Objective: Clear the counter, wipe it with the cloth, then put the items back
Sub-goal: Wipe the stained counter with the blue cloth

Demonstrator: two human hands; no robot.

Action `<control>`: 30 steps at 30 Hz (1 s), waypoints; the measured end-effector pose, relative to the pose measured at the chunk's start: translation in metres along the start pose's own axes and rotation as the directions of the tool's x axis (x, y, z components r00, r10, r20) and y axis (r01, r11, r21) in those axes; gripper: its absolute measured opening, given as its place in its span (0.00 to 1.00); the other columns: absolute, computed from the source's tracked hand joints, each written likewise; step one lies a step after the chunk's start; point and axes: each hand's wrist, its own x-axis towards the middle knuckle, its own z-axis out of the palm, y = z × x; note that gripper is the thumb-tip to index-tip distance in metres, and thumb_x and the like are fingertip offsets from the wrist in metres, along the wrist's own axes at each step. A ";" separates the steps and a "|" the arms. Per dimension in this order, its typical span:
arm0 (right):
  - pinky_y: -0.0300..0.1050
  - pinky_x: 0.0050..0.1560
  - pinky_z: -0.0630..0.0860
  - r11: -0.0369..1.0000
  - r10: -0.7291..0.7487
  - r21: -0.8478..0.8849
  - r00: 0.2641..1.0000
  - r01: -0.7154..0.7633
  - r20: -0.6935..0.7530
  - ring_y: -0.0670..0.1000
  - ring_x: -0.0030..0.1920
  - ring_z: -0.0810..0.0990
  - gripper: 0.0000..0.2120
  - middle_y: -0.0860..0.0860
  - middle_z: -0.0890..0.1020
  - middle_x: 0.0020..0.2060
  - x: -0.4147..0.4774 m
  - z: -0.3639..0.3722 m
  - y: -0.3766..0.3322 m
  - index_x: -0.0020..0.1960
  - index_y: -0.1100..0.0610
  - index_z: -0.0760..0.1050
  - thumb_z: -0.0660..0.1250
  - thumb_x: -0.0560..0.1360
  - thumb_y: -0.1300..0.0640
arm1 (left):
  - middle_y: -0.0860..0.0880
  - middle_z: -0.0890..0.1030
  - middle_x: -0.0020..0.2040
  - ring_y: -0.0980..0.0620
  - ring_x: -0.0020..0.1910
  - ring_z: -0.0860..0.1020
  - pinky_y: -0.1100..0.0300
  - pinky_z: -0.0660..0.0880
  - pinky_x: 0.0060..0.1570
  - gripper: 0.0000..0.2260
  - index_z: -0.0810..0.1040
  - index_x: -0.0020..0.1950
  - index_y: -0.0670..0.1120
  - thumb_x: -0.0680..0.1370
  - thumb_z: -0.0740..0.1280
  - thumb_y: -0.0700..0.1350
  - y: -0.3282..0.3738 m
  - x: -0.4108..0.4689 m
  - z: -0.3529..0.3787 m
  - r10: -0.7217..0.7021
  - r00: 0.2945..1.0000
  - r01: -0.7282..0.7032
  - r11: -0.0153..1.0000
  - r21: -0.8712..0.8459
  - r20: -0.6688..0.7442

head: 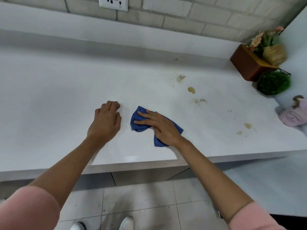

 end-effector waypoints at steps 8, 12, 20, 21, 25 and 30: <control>0.40 0.73 0.57 0.996 0.057 0.065 0.998 -0.058 0.014 0.48 0.73 0.64 0.27 0.47 0.71 0.70 -0.039 0.005 -0.018 0.64 0.52 0.76 0.53 0.73 0.73 | 0.44 0.74 0.55 0.43 0.54 0.72 0.51 0.64 0.58 0.10 0.71 0.59 0.41 0.78 0.58 0.38 0.002 -0.001 -0.002 0.015 1.000 -0.016 1.000 -0.007 -0.017; 0.28 0.69 0.53 0.990 0.083 0.107 0.996 -0.086 0.037 0.45 0.72 0.64 0.31 0.46 0.72 0.69 -0.057 0.005 -0.027 0.63 0.51 0.77 0.51 0.70 0.75 | 0.43 0.75 0.55 0.43 0.54 0.72 0.50 0.64 0.58 0.11 0.71 0.59 0.41 0.78 0.58 0.38 0.001 -0.001 -0.002 0.019 1.000 -0.019 1.000 -0.008 -0.017; 0.33 0.70 0.57 0.966 0.133 0.205 0.983 -0.158 0.127 0.44 0.66 0.67 0.32 0.44 0.75 0.66 -0.099 -0.001 -0.041 0.60 0.53 0.79 0.51 0.68 0.78 | 0.42 0.75 0.56 0.41 0.54 0.72 0.48 0.65 0.59 0.11 0.71 0.60 0.40 0.78 0.58 0.38 0.001 -0.001 -0.004 0.033 0.999 -0.033 0.999 -0.012 -0.009; 0.33 0.69 0.58 0.961 0.131 0.220 0.977 -0.167 0.169 0.44 0.65 0.68 0.33 0.43 0.75 0.65 -0.105 -0.004 -0.042 0.59 0.53 0.80 0.51 0.67 0.78 | 0.41 0.75 0.57 0.40 0.55 0.72 0.48 0.65 0.59 0.11 0.71 0.60 0.40 0.79 0.58 0.38 0.001 -0.002 -0.005 0.032 0.999 -0.032 0.999 -0.015 -0.004; 0.31 0.66 0.64 0.918 0.175 0.287 0.930 -0.272 0.323 0.42 0.63 0.70 0.34 0.45 0.77 0.63 -0.142 -0.039 -0.034 0.58 0.54 0.81 0.50 0.65 0.79 | 0.39 0.76 0.56 0.37 0.54 0.73 0.46 0.67 0.57 0.11 0.72 0.60 0.38 0.78 0.59 0.37 0.007 -0.003 -0.012 0.048 0.999 -0.048 0.999 0.013 0.007; 0.29 0.65 0.66 0.808 0.451 0.444 0.891 -0.387 -0.044 0.40 0.66 0.72 0.33 0.46 0.76 0.64 -0.172 -0.096 -0.004 0.59 0.55 0.80 0.49 0.68 0.81 | 0.40 0.77 0.50 0.38 0.51 0.74 0.48 0.66 0.56 0.10 0.75 0.53 0.39 0.73 0.62 0.36 0.027 0.013 -0.012 0.003 1.000 -0.003 0.987 0.158 0.002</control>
